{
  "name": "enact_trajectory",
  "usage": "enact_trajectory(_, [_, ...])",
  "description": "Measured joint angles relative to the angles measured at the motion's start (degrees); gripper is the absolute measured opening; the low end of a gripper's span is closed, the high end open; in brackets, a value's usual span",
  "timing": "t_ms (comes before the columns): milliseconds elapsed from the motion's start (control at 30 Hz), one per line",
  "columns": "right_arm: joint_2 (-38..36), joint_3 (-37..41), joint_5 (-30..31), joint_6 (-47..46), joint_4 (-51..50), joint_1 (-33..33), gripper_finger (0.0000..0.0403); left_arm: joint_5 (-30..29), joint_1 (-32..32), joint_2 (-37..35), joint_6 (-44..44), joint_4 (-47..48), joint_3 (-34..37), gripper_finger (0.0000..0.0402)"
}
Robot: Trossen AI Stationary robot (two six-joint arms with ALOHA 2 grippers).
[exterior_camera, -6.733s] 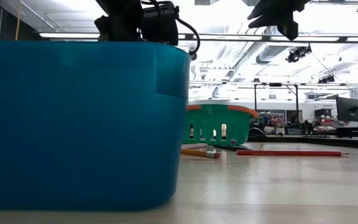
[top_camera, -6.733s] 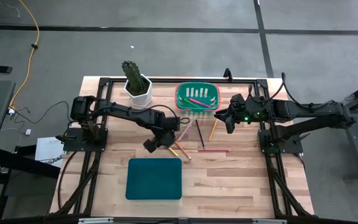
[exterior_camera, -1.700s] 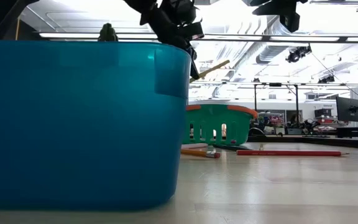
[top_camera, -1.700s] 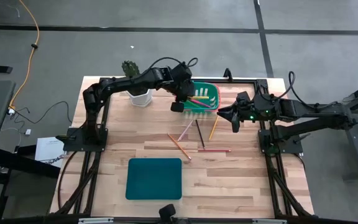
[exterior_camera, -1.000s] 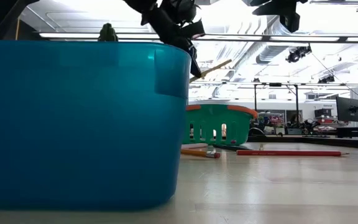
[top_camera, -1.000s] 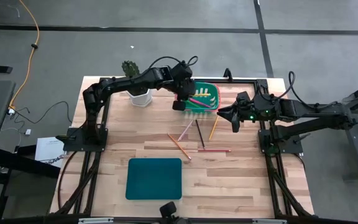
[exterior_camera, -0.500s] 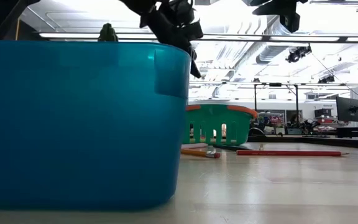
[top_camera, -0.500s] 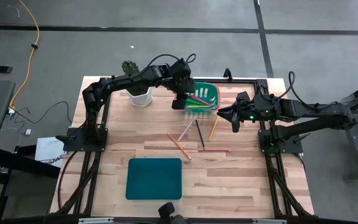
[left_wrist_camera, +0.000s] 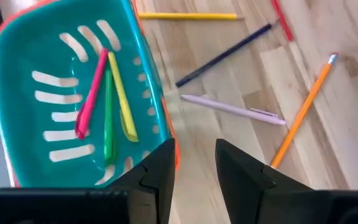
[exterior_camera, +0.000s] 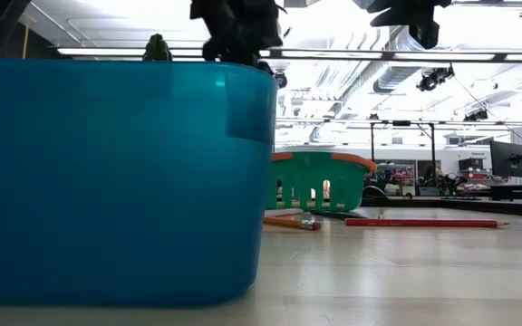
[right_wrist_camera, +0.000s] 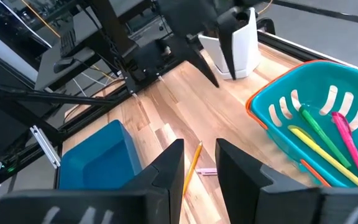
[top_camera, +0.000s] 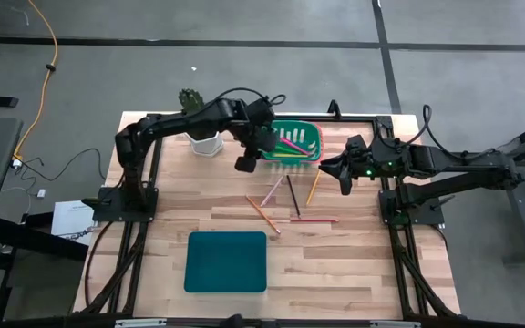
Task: Sort pens & pencils
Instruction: Put the pink pen into the green basket
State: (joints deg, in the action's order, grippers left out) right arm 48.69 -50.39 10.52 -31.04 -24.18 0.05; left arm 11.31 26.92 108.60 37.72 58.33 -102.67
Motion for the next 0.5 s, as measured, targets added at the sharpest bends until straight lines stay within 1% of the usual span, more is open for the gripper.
enact_trajectory(167, [0.0, 0.0, 0.0, 0.0, 0.0, 0.0, 0.0083, -0.2, 0.1, -2.9, -1.2, 0.9, 0.0, 0.0101])
enact_trajectory(300, [0.0, 0.0, 0.0, 0.0, 0.0, 0.0, 0.0083, 0.9, 0.0, -4.5, -5.0, 3.4, 0.0, 0.0101])
enact_trajectory(367, [0.0, 0.0, 0.0, 0.0, 0.0, 0.0, 0.0083, 2.3, -0.6, -4.8, -7.5, 4.7, 0.0, 0.0101])
enact_trajectory(500, [0.0, 0.0, 0.0, 0.0, -0.1, 0.0, 0.0083, 1.9, -2.7, -4.8, -9.1, 7.6, 0.0, 0.0101])
